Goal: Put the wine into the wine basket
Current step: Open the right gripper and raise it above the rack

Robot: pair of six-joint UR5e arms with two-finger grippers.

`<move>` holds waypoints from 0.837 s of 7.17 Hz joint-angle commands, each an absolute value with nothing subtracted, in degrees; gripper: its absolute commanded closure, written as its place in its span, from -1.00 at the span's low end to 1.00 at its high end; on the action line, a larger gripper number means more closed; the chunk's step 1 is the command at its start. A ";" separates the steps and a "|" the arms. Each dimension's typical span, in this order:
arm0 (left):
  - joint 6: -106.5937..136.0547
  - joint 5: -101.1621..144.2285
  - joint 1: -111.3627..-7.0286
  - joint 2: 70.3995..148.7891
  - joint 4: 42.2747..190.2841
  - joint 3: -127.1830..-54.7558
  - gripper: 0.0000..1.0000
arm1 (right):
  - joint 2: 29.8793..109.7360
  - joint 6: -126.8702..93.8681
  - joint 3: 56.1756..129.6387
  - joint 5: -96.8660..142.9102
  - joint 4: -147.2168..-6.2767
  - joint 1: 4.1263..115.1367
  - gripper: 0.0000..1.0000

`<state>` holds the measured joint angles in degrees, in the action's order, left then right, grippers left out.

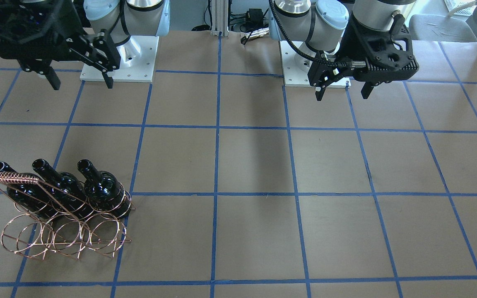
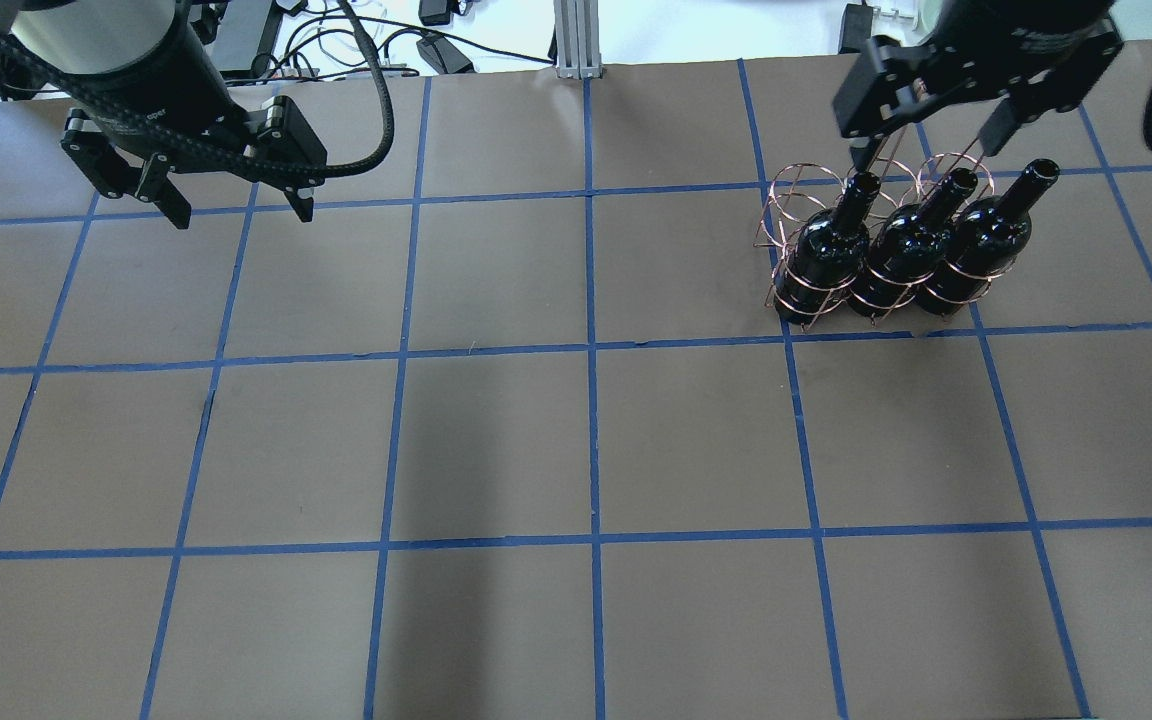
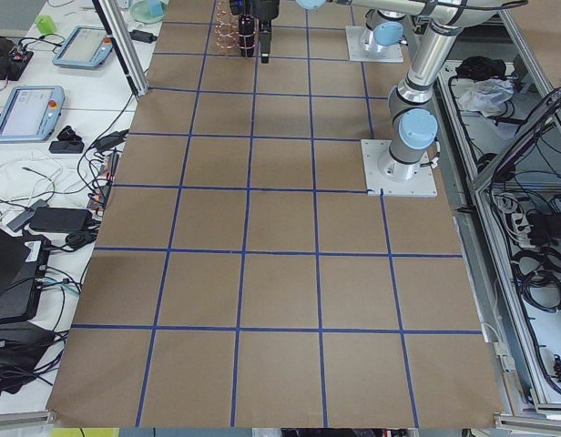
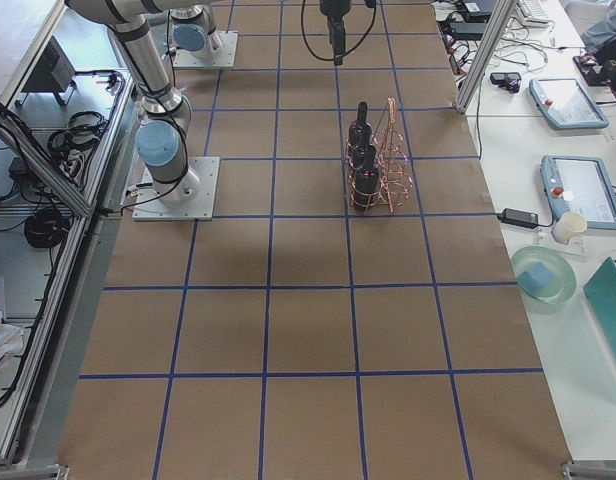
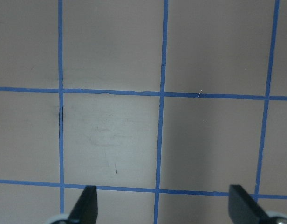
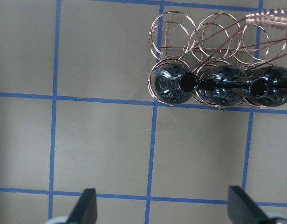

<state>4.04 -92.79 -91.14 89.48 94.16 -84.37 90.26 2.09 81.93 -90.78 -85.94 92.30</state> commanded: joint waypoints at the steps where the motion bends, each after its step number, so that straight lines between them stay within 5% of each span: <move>1: 4.13 -90.63 -91.14 89.56 94.22 -84.38 -1.00 | 89.39 0.35 82.44 -91.58 -86.57 95.01 -1.00; 6: 3.95 -91.40 -91.14 89.47 94.13 -84.38 -1.00 | 90.35 2.63 85.78 -91.67 -89.47 93.96 -1.00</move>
<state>3.91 -91.22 -91.14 89.45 94.22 -84.40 90.20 2.06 85.67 -91.57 -89.35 94.09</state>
